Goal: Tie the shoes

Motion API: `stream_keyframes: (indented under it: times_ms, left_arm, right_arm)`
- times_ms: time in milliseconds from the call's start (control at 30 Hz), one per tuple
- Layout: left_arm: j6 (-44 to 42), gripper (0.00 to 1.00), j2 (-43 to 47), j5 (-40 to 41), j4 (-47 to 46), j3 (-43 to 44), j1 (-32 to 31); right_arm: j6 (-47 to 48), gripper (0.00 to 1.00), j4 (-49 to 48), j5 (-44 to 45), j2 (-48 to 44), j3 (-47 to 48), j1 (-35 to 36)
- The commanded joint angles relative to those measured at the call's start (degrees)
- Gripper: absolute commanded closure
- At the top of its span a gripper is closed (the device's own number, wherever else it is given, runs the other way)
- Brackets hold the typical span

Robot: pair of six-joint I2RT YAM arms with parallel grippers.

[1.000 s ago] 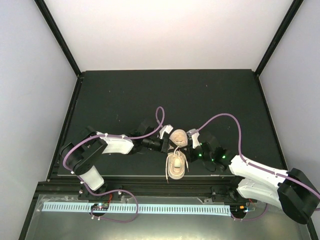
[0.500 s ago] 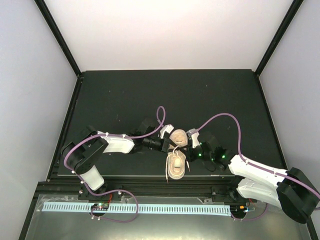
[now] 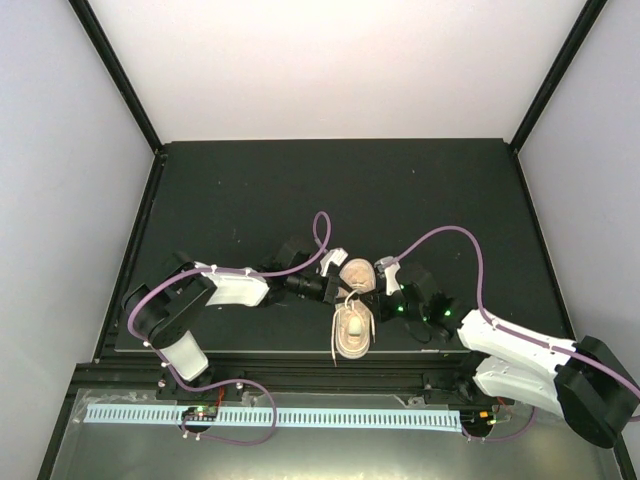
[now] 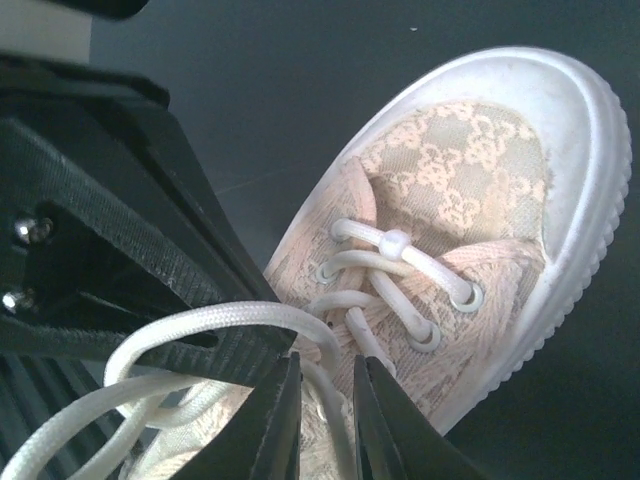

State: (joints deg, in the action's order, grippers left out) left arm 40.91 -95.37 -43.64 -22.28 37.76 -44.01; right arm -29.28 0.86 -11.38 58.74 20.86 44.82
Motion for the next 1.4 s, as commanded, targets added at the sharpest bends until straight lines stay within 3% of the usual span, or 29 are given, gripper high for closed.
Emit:
stream_keyframes:
  times_ms: [0,133,400,667,900,1233,1367]
  left_arm:
    - [0.39,0.98,0.81,1.7,-1.29,0.74,-0.33]
    - [1.66,0.98,1.47,2.66,-2.92,-0.11,-0.2]
    - [2.59,0.98,3.38,5.62,-2.96,-1.62,-0.11]
    - [2.95,0.98,3.26,5.78,-3.03,-1.66,-0.11]
    - [2.88,0.98,3.52,5.82,-2.62,-1.63,-0.11]
    - [2.24,0.98,4.22,7.14,-1.44,-2.05,-0.03]
    - [0.85,0.98,5.75,9.28,0.94,-3.04,0.1]
  right_arm:
    - [-0.84,0.72,0.32,2.74,-2.5,1.75,-0.01]
    - [-0.88,0.56,2.83,3.54,-6.12,1.64,-0.07]
    - [0.92,0.38,9.52,2.1,-11.74,4.34,1.52]
    - [1.21,0.33,10.54,5.63,-9.91,7.75,8.67]
    - [-2.27,0.46,10.78,11.9,-1.43,10.46,10.73]
    - [-4.21,0.86,10.72,12.98,1.52,11.59,10.64]
    - [-5.0,0.95,12.22,16.08,0.26,12.06,10.17]
